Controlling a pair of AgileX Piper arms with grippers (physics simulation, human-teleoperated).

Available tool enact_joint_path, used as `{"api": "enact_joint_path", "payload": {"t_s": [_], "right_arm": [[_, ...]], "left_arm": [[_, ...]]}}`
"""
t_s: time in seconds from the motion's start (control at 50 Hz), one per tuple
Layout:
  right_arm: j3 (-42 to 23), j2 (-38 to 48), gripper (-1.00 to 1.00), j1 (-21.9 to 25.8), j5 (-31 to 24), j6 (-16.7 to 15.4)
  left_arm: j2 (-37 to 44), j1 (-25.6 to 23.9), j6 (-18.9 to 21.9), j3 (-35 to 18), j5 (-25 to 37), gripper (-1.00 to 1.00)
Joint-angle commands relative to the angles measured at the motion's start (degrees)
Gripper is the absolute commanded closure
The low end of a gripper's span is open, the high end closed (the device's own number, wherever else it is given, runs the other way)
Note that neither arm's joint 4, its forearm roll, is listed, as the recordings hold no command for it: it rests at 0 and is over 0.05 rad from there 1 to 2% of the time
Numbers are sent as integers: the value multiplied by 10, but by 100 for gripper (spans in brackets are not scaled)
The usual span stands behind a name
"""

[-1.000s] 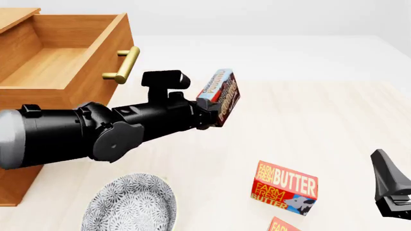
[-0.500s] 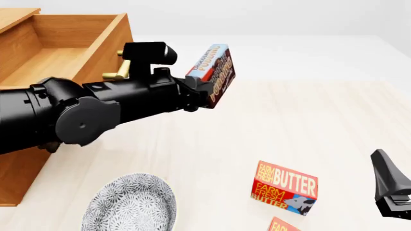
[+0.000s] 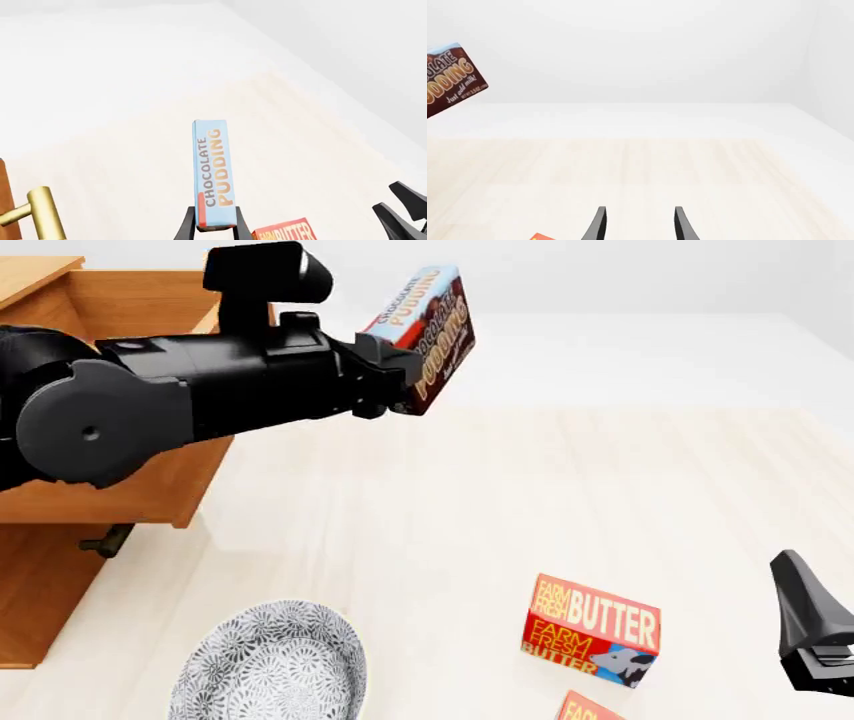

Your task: Put the chocolate pudding in the top drawer of the cabinet and close it.

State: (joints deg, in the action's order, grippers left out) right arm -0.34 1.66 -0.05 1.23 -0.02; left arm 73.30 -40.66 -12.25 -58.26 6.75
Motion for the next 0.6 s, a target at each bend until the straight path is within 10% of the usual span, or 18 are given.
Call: {"api": "enact_joint_path", "payload": {"t_s": [0.02, 0.6], "right_arm": [[0, 0, -100, 0, 0, 0], [0, 0, -100, 0, 0, 0]], "left_arm": [[-26, 14, 36, -46, 53, 100], [-57, 81, 62, -51, 68, 100]]}}
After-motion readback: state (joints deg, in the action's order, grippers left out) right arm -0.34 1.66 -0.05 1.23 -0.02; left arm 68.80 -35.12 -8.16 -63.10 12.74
